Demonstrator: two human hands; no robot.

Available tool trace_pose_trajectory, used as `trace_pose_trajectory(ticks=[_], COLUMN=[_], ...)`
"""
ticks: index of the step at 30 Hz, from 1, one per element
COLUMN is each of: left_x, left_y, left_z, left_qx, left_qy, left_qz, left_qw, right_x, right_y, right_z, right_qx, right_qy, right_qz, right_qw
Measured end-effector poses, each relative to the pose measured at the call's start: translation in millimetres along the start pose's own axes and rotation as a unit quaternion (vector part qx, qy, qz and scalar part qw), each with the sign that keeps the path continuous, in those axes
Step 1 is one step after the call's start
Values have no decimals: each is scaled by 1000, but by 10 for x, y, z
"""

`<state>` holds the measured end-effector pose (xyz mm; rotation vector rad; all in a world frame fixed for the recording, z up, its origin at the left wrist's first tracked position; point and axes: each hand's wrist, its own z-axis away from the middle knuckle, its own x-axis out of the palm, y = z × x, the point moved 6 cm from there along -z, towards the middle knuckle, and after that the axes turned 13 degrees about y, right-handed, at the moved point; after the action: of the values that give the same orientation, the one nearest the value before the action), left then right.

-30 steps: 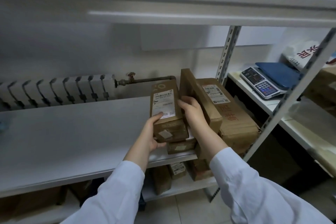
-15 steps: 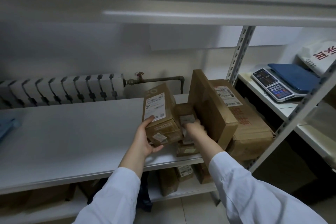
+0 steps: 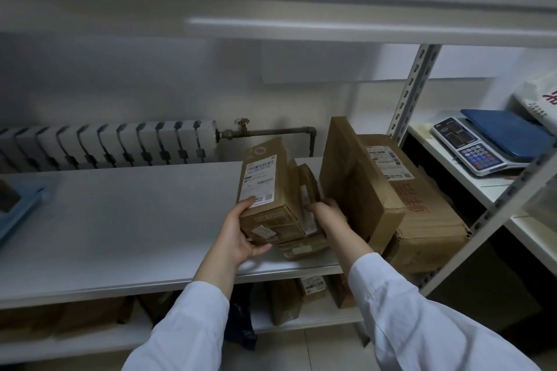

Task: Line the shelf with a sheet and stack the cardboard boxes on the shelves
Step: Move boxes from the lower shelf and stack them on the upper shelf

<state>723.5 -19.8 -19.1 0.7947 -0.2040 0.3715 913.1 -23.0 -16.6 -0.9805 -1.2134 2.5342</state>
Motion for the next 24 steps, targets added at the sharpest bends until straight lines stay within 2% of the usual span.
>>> trace_pose_trajectory(ticks=[4,7,10,14,17,20,24], left_x=[-40,-89,-131,-196,-244,-300,-360], left_y=[-35,-72,-119,-192,-254,-295,-304], left_z=[30,69,132,203,260,330,452], left_qx=[-8,-17,-27,-36,-48,-51,-42], left_qy=[-1,-4,-7,-10,-17,-12,-26], left_qz=[24,40,56,72,90,106,137], left_qw=[1000,999,998,997,995,993,989], right_x=[46,17,74,174,23,-14,-119], right_y=[-54,-30,-8,184,170,160,126], right_z=[75,115,228,19,259,382,464], right_qx=[-2,32,53,31,20,25,-3], right_qy=[-29,-23,-63,-85,-77,-113,-104], right_qz=[-50,-44,-36,-61,-86,-104,-82], right_qw=[998,998,996,994,993,988,991])
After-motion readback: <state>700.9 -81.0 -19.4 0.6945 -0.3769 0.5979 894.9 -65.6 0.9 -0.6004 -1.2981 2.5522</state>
